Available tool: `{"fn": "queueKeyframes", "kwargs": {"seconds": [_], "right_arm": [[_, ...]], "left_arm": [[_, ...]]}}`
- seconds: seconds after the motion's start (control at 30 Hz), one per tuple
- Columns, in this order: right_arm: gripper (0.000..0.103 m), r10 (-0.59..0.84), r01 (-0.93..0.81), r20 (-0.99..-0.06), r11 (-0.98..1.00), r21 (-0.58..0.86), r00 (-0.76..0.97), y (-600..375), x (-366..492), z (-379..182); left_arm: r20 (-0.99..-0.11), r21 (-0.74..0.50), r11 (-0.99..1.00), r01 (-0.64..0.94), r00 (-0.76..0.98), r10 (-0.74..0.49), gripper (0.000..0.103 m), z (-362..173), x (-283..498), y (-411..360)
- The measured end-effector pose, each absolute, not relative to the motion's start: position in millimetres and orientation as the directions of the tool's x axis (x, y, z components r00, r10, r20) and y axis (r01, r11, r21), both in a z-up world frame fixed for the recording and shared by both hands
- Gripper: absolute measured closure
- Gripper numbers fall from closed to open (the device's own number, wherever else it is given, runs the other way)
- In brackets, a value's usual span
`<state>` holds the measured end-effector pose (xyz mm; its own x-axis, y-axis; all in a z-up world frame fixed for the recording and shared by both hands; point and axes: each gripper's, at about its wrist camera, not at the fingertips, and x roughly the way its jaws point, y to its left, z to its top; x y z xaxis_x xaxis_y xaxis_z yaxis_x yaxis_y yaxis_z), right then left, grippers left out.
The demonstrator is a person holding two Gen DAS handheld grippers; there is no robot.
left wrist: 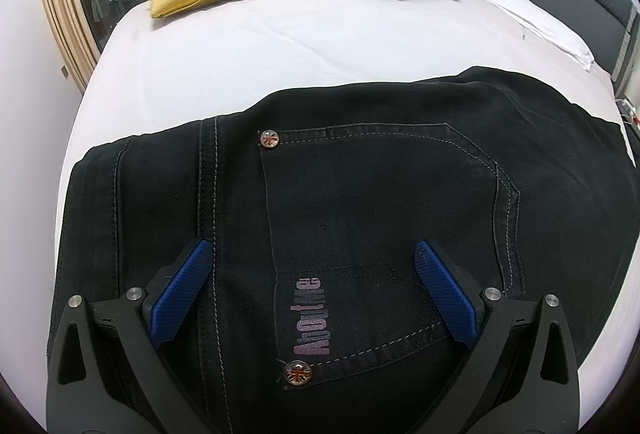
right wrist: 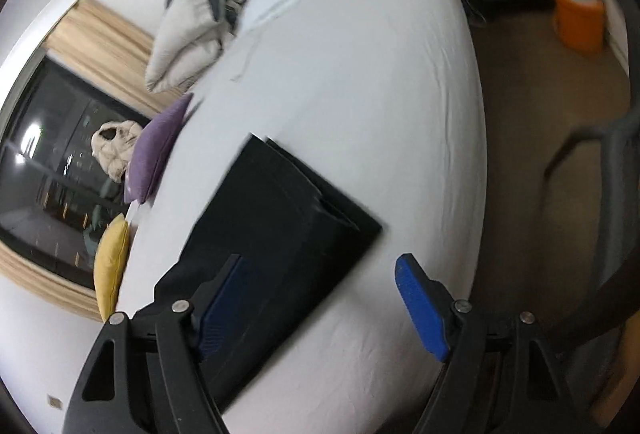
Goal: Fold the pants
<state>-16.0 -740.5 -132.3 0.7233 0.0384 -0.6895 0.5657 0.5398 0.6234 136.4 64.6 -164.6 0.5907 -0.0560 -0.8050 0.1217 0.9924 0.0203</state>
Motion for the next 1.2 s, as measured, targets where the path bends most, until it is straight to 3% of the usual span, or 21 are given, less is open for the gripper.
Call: {"fn": "queueKeyframes", "kwargs": {"seconds": [0.33, 0.43, 0.5, 0.53, 0.73, 0.93, 1.2], "right_arm": [[0.031, 0.045, 0.567, -0.648, 0.44, 0.696, 0.76, -760.1, -23.3, -150.7], [0.049, 0.061, 0.555, -0.638, 0.436, 0.709, 0.767, -762.6, -24.0, -146.9], [0.07, 0.084, 0.536, -0.622, 0.427, 0.728, 0.778, -763.3, -22.2, -147.6], [0.073, 0.099, 0.527, -0.613, 0.417, 0.741, 0.784, -763.7, -20.5, -149.4], [0.074, 0.114, 0.493, -0.553, 0.332, 0.804, 0.826, -766.6, -24.8, -159.4], [0.081, 0.113, 0.462, -0.508, 0.285, 0.84, 0.854, -768.8, -29.1, -165.2], [0.087, 0.054, 0.507, -0.555, 0.343, 0.791, 0.83, -759.3, -22.2, -152.1]], "left_arm": [[-0.801, 0.018, 0.992, 0.123, 0.595, -0.06, 0.0, -164.0, 134.6, 64.9], [-0.801, 0.017, 0.992, 0.123, 0.595, -0.06, 0.0, -163.9, 134.4, 64.8], [-0.801, 0.017, 0.992, 0.123, 0.595, -0.06, 0.0, -163.9, 134.4, 64.7], [-0.801, 0.017, 0.992, 0.123, 0.595, -0.06, 0.0, -163.9, 134.4, 64.7], [-0.801, 0.016, 0.992, 0.123, 0.595, -0.061, 0.0, -163.8, 134.6, 64.7], [-0.802, 0.015, 0.992, 0.124, 0.595, -0.062, 0.0, -163.3, 134.8, 63.7], [-0.803, 0.014, 0.992, 0.124, 0.593, -0.063, 0.0, -162.5, 135.1, 61.9]]}}
